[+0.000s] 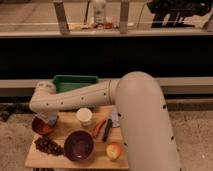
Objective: Wipe red bowl with sponge
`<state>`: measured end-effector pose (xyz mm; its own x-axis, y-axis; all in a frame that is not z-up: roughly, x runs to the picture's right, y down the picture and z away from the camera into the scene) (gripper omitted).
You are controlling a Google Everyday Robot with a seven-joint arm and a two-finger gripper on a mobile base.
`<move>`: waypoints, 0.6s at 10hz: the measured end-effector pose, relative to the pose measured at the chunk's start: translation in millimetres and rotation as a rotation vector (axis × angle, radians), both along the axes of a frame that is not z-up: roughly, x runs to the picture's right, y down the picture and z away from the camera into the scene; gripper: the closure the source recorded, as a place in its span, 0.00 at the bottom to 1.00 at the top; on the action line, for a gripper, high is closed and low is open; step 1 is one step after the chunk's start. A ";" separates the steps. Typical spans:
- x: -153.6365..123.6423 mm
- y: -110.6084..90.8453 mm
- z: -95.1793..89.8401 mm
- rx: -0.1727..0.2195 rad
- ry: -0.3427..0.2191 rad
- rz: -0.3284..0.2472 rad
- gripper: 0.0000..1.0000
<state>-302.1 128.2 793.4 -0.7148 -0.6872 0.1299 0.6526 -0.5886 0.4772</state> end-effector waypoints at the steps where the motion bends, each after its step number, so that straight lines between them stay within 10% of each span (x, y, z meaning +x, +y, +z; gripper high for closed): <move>1: -5.6 -4.5 3.7 0.005 -0.026 0.004 1.00; 6: -33.7 -10.8 15.5 0.001 -0.111 -0.009 1.00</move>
<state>-335.7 117.3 808.9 -0.7309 -0.6807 0.0487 0.5901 -0.5946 0.5461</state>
